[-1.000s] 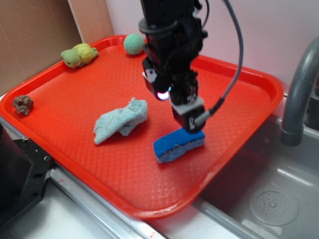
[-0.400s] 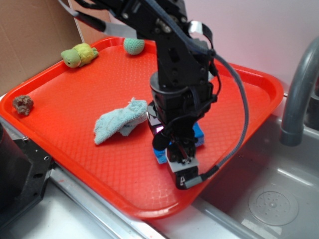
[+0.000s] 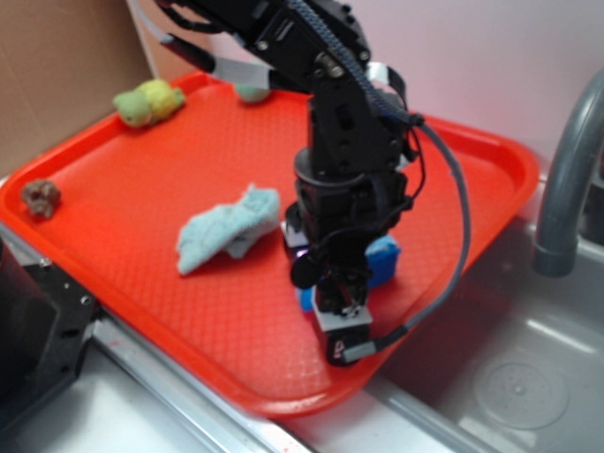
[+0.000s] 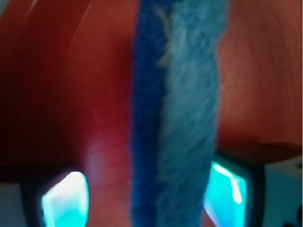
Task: Grab the blue sponge.
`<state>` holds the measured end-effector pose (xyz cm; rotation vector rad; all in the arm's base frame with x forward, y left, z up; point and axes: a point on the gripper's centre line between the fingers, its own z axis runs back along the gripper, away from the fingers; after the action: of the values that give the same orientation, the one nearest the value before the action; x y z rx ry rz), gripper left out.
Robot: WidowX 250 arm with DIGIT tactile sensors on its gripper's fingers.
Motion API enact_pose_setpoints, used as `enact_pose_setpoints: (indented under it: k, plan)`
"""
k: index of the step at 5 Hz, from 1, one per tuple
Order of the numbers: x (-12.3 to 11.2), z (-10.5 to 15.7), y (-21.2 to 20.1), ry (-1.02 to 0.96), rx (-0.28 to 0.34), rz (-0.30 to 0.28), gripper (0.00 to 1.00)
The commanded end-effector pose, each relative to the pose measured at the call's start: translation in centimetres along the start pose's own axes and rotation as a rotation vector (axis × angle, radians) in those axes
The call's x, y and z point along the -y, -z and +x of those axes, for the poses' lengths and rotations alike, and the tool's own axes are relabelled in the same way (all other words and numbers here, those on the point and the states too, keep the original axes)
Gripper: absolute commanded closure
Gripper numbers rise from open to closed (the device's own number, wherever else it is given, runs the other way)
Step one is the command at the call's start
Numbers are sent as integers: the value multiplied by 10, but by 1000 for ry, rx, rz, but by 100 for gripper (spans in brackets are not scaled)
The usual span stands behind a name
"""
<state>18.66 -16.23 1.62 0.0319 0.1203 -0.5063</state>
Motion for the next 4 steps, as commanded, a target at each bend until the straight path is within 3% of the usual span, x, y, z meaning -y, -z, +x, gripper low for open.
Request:
enact_pose_setpoints:
  k: [1, 2, 3, 4]
  plan:
    - [-18, 9, -10, -45, 11, 28, 100]
    - [-21, 5, -24, -68, 48, 46, 100]
    - [-80, 14, -76, -149, 93, 62, 100]
    - [-118, -4, -128, -329, 89, 119, 100]
